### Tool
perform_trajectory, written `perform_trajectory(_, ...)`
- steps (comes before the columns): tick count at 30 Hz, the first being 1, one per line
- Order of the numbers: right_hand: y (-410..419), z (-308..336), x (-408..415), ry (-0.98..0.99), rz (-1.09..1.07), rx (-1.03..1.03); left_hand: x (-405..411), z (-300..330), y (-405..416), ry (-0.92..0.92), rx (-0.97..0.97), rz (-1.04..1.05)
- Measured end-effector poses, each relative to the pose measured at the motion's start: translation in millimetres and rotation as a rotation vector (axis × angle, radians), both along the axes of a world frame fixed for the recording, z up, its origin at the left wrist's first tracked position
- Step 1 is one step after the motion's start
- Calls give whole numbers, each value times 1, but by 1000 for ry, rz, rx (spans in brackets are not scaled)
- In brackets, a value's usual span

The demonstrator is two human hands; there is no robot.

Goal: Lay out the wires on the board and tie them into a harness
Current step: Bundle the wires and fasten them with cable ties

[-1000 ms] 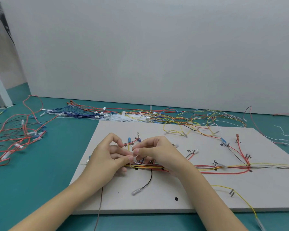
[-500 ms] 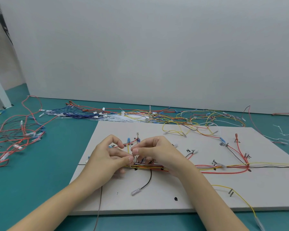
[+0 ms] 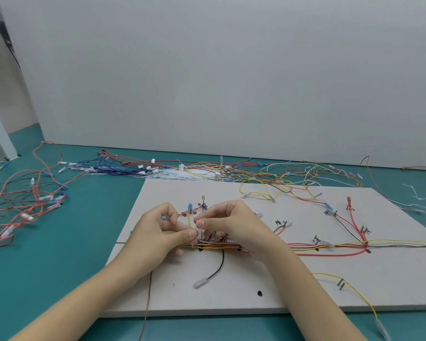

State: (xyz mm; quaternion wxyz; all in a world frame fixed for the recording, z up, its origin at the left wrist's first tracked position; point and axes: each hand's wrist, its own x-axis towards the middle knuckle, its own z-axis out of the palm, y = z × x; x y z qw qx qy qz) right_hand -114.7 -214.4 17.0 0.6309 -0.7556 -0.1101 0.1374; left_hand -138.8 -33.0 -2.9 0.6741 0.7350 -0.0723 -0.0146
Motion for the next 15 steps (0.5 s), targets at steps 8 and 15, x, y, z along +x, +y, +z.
perform_trajectory(8,1,1,-1,-16,36,-30,1,1,0,-2,20,-22)
perform_trajectory(15,0,0,-1,-35,28,-27,0,2,0,-5,21,-21)
